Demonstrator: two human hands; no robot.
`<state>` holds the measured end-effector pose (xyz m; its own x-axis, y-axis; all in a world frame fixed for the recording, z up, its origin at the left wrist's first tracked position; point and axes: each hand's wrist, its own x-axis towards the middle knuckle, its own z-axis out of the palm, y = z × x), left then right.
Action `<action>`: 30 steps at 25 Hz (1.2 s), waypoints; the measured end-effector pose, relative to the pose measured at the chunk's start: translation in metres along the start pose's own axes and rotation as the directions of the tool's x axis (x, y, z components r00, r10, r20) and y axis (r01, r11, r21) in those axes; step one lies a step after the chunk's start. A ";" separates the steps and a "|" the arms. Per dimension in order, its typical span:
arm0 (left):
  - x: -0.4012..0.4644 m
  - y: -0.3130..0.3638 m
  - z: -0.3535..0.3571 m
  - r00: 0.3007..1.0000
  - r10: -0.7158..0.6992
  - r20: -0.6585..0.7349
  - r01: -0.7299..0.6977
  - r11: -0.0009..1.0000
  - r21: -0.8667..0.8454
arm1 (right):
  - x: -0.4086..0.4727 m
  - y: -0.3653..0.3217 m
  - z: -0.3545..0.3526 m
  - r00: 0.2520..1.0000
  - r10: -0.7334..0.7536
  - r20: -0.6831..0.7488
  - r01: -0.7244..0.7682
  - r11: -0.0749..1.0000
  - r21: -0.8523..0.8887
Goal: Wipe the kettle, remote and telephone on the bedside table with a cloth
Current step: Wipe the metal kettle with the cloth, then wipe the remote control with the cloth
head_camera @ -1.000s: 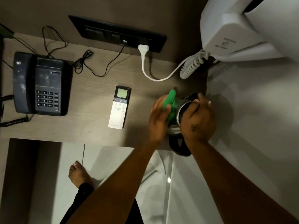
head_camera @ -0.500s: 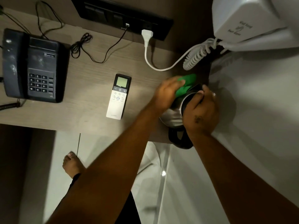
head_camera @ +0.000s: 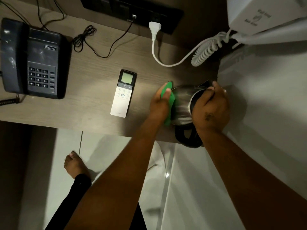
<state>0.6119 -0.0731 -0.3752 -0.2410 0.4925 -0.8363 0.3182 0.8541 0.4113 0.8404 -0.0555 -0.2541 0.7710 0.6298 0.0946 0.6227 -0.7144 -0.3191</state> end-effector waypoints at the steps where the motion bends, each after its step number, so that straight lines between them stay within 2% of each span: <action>1: -0.012 0.058 0.042 0.979 0.089 0.184 -0.081 0.995 -0.053 | 0.000 0.000 0.000 1.000 -0.003 -0.003 0.003 1.000 -0.006; 2: -0.021 0.099 0.063 0.895 0.191 0.403 -0.132 0.977 -0.168 | 0.000 -0.001 -0.001 1.000 -0.007 -0.010 0.007 1.000 -0.010; 3: -0.034 0.125 0.089 0.837 0.311 0.449 -0.210 0.942 -0.260 | 0.001 -0.001 0.000 1.000 -0.009 -0.019 0.009 1.000 -0.008; 4: -0.039 0.131 0.107 0.828 0.393 0.399 -0.289 0.910 -0.297 | 0.001 -0.001 0.000 1.000 -0.013 -0.028 0.013 1.000 -0.003; 5: -0.040 0.117 0.116 0.830 0.415 0.372 -0.315 0.900 -0.302 | 0.000 -0.001 0.001 0.999 -0.016 -0.039 0.017 1.000 0.001; 7: -0.062 0.076 0.107 0.903 0.224 0.368 -0.132 0.957 -0.260 | 0.000 -0.001 0.001 0.998 -0.019 -0.056 0.020 1.000 0.006; 9: -0.082 0.048 0.095 0.915 0.124 0.385 0.017 0.939 -0.344 | 0.001 0.001 0.001 0.998 -0.028 -0.057 0.029 0.999 0.018; 11: -0.086 0.062 0.102 0.898 0.128 0.421 0.071 0.902 -0.426 | 0.001 0.005 0.004 0.997 -0.041 -0.058 0.042 0.999 0.016; 15: -0.079 0.079 0.075 0.876 0.230 0.424 -0.023 0.898 -0.439 | 0.003 0.009 0.008 0.998 -0.028 -0.048 0.030 0.998 0.059; 18: -0.083 0.080 0.039 0.909 0.119 0.399 0.106 0.861 -0.498 | 0.000 0.003 0.000 0.997 0.077 0.029 -0.080 0.988 0.131; 19: -0.085 0.078 0.025 0.887 0.120 0.447 0.160 0.827 -0.539 | 0.000 -0.001 -0.005 0.997 0.067 0.036 -0.072 0.985 0.159; 20: -0.083 0.075 0.012 0.858 0.145 0.493 0.205 0.783 -0.587 | -0.003 -0.009 -0.013 1.000 -0.013 -0.009 0.015 0.978 0.206; 21: -0.080 0.072 -0.001 0.840 0.170 0.515 0.226 0.753 -0.618 | -0.010 -0.018 -0.020 0.985 -0.150 -0.087 0.168 0.949 0.265; 22: -0.074 0.068 -0.015 0.825 0.196 0.530 0.238 0.729 -0.641 | -0.018 -0.028 -0.021 0.947 -0.275 -0.167 0.317 0.885 0.342; 23: -0.068 0.066 -0.028 0.808 0.220 0.546 0.243 0.721 -0.649 | -0.027 -0.037 -0.019 0.919 -0.334 -0.209 0.393 0.810 0.435; 24: -0.062 0.067 -0.040 0.799 0.226 0.557 0.247 0.722 -0.647 | -0.038 -0.047 -0.013 0.931 -0.325 -0.169 0.364 0.773 0.520; 25: -0.054 0.067 -0.049 0.803 0.224 0.553 0.233 0.736 -0.635 | -0.050 -0.058 -0.006 0.960 -0.277 -0.037 0.247 0.777 0.580; 26: -0.047 0.066 -0.055 0.805 0.222 0.550 0.219 0.751 -0.623 | -0.061 -0.067 0.003 0.962 -0.202 0.184 0.055 0.802 0.595; 27: -0.041 0.065 -0.061 0.809 0.227 0.543 0.194 0.768 -0.610 | -0.071 -0.071 0.016 0.878 -0.117 0.464 -0.193 0.801 0.567; 28: -0.036 0.065 -0.063 0.816 0.242 0.525 0.138 0.800 -0.584 | -0.079 -0.071 0.027 0.684 -0.057 0.727 -0.458 0.743 0.489; 29: -0.031 0.063 -0.063 0.824 0.268 0.500 0.061 0.834 -0.548 | -0.085 -0.068 0.037 0.479 -0.046 0.877 -0.638 0.668 0.384; 30: -0.025 0.059 -0.061 0.830 0.304 0.467 -0.025 0.858 -0.513 | -0.089 -0.065 0.045 0.359 -0.073 0.931 -0.715 0.620 0.324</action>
<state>0.5806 -0.0249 -0.3075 0.3252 0.5903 -0.7388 -0.1908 0.8061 0.5602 0.7256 -0.0510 -0.2844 0.1071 0.5617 -0.8204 -0.2080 -0.7942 -0.5709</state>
